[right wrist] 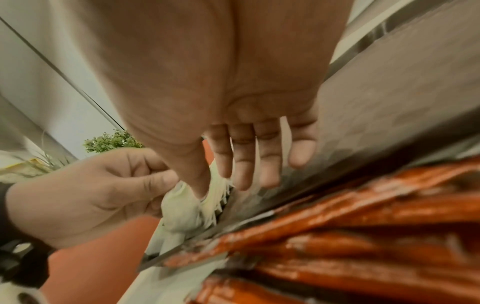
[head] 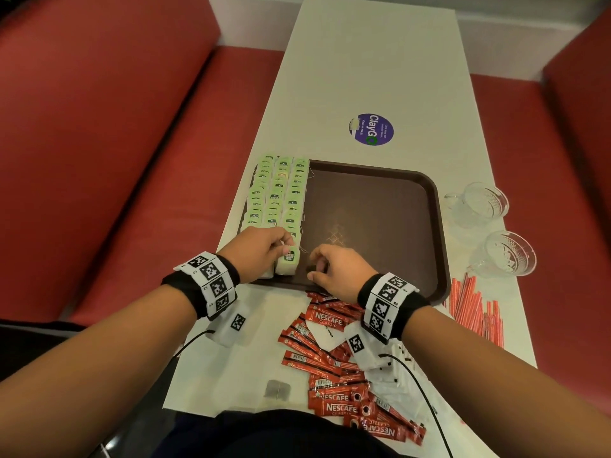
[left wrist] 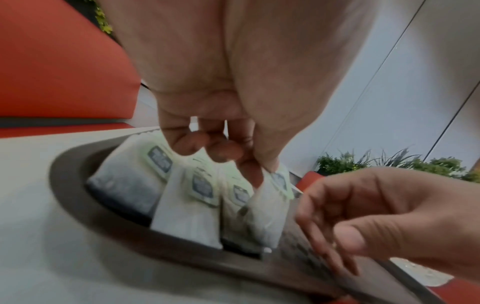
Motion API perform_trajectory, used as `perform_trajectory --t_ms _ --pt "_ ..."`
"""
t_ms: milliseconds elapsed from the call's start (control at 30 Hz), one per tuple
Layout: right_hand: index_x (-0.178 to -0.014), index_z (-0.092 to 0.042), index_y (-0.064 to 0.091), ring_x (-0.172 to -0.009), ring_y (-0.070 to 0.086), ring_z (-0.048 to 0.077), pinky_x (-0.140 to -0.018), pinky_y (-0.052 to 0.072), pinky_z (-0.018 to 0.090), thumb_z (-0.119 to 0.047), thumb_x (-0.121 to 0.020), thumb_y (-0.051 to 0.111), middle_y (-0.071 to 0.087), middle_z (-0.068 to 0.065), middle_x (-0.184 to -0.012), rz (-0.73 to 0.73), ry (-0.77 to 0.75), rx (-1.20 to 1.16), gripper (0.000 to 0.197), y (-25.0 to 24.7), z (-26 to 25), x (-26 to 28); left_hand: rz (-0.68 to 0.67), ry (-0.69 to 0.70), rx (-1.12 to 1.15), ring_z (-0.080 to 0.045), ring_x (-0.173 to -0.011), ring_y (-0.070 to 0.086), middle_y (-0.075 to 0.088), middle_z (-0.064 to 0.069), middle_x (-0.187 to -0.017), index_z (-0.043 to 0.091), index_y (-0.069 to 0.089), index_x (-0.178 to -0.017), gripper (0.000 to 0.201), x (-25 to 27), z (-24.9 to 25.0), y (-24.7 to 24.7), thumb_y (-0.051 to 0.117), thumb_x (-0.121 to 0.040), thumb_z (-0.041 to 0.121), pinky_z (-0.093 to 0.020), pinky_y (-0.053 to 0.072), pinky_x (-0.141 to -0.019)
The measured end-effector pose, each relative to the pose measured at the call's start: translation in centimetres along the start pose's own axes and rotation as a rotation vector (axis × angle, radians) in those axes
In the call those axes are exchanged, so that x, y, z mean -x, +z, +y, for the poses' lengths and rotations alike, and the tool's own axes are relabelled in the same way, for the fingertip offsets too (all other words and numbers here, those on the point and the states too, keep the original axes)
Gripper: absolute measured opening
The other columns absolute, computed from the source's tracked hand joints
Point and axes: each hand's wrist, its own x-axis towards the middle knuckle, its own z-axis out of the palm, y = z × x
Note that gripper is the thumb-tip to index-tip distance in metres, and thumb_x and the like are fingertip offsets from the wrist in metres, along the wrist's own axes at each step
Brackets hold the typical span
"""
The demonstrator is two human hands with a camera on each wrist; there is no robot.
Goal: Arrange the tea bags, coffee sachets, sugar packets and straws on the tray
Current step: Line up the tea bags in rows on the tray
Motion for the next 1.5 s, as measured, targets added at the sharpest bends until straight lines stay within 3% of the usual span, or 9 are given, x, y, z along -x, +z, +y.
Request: perform_trajectory --t_ms 167,300,467,767,833,1000,1067,1300,1500 --pt "-0.109 -0.019 0.069 -0.092 0.064 0.018 -0.084 0.053 0.032 -0.035 -0.094 0.063 0.07 -0.003 -0.1 -0.158 0.041 0.232 0.023 -1.4 0.5 1.2 0.028 -0.067 -0.091 -0.009 -0.079 0.061 0.066 0.012 -0.082 0.033 0.065 -0.095 0.002 0.2 -0.9 0.6 0.064 -0.095 0.031 -0.032 0.051 -0.077" --pt "-0.1 -0.023 0.073 -0.088 0.065 0.017 -0.077 0.051 0.028 -0.033 -0.095 0.062 0.071 -0.004 -0.096 -0.207 0.092 0.278 0.015 -1.7 0.8 1.5 0.136 -0.002 -0.213 -0.01 -0.093 0.057 0.058 0.012 -0.096 0.03 0.065 -0.104 0.023 0.4 -0.8 0.5 0.075 -0.085 0.037 -0.031 0.047 -0.082" --pt "-0.099 -0.025 0.074 -0.089 0.066 0.018 -0.082 0.053 0.03 -0.031 -0.094 0.063 0.072 -0.004 -0.097 -0.206 0.118 0.293 0.014 -1.5 0.8 1.6 -0.054 0.064 -0.409 -0.012 -0.096 0.054 0.058 0.013 -0.099 0.033 0.066 -0.099 0.032 0.6 0.1 0.8 0.076 -0.077 0.053 -0.034 0.045 -0.085" --pt "-0.101 -0.025 0.074 -0.088 0.066 0.021 -0.075 0.051 0.028 -0.025 -0.096 0.056 0.071 -0.001 -0.099 -0.162 0.12 0.355 0.019 -0.8 0.4 2.4 -0.037 0.138 -0.396 -0.011 -0.097 0.053 0.058 0.013 -0.099 0.033 0.065 -0.105 0.031 3.0 1.4 0.5 0.067 -0.084 0.057 -0.033 0.046 -0.086" --pt "-0.103 -0.024 0.073 -0.09 0.066 0.022 -0.077 0.053 0.03 -0.022 -0.095 0.054 0.071 -0.001 -0.101 -0.154 0.132 0.371 0.021 -0.7 0.1 2.7 -0.119 0.223 -0.392 -0.009 -0.094 0.053 0.057 0.015 -0.098 0.034 0.064 -0.103 0.028 4.9 2.5 0.8 0.064 -0.086 0.056 -0.031 0.047 -0.083" --pt "-0.117 -0.022 0.066 -0.103 0.064 0.023 -0.09 0.054 0.036 -0.02 -0.097 0.049 0.069 0.001 -0.115 -0.14 0.131 0.383 0.027 -0.5 -0.4 3.6 -0.559 0.4 -0.478 -0.01 -0.093 0.057 0.064 0.011 -0.1 0.03 0.069 -0.105 0.026 9.8 3.7 3.5 0.067 -0.087 0.049 -0.03 0.047 -0.077" --pt "-0.12 -0.023 0.064 -0.104 0.064 0.024 -0.09 0.053 0.035 -0.022 -0.097 0.049 0.068 0.002 -0.118 -0.135 0.129 0.39 0.028 -0.4 -0.4 4.0 -0.623 0.435 -0.536 -0.013 -0.092 0.059 0.066 0.01 -0.1 0.028 0.07 -0.105 0.026 11.2 3.4 4.8 0.066 -0.088 0.048 -0.03 0.048 -0.075" --pt "-0.122 -0.023 0.061 -0.103 0.059 0.024 -0.089 0.052 0.037 -0.024 -0.095 0.052 0.059 0.002 -0.118 -0.115 0.11 0.425 0.028 0.0 -0.6 5.5 -0.606 0.412 -0.676 -0.02 -0.085 0.063 0.068 0.004 -0.093 0.024 0.07 -0.096 0.024 12.2 2.8 6.7 0.06 -0.091 0.046 -0.034 0.052 -0.071" --pt "-0.111 -0.026 0.062 -0.102 0.057 0.019 -0.09 0.052 0.037 -0.033 -0.087 0.067 0.058 -0.004 -0.109 -0.087 -0.027 0.385 0.025 -0.4 -1.8 6.3 -0.456 0.342 -0.425 -0.01 -0.085 0.063 0.07 0.011 -0.095 0.027 0.069 -0.096 0.019 9.5 3.5 2.8 0.062 -0.092 0.044 -0.03 0.049 -0.077"
